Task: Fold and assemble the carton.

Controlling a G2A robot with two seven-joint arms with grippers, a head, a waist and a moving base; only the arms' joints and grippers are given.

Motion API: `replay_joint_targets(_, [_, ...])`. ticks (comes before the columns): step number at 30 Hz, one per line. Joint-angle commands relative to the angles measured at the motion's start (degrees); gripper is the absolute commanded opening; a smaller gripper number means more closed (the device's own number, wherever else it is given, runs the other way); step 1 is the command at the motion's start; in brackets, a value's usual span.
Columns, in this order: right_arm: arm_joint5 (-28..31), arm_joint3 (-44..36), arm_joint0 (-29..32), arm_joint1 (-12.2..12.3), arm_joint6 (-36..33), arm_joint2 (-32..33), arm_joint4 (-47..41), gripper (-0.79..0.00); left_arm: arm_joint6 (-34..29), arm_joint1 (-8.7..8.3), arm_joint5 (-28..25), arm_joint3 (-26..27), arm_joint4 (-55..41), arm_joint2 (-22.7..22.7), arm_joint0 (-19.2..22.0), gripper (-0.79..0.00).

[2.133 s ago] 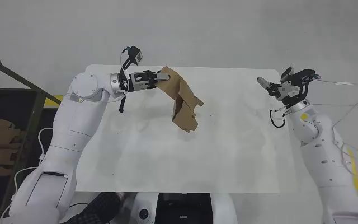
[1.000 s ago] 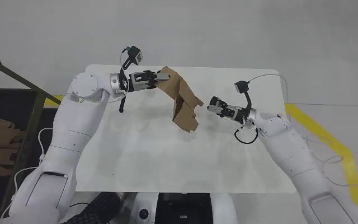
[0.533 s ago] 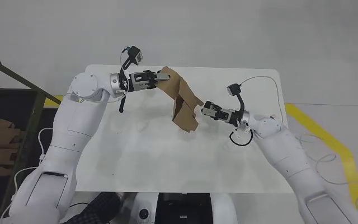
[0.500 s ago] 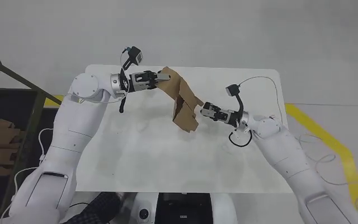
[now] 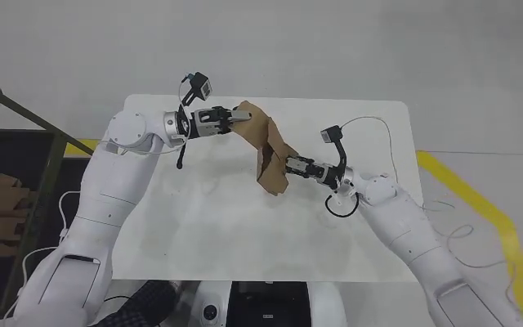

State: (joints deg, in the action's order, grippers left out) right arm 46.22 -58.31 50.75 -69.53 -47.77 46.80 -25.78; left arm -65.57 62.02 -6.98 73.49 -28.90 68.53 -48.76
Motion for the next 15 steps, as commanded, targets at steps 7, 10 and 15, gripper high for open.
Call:
replay_joint_targets(7, [1.86,1.78,-0.26,-0.57,-2.97,0.5,-4.79,0.0,0.07,-0.05,-0.08,-0.74,-0.22,0.23,0.2,-0.785])
replay_joint_targets(10, [2.37,2.77,-0.38,-0.57,-2.85,1.19,-4.67,0.0,0.02,-0.16,-0.1,-1.11,-0.47,0.73,0.13,-0.785])
replay_joint_targets(15, [3.48,2.84,-0.13,-0.57,-3.58,2.09,-5.48,0.0,-0.35,-0.32,-0.08,-1.7,-1.28,1.52,-0.03,-0.785])
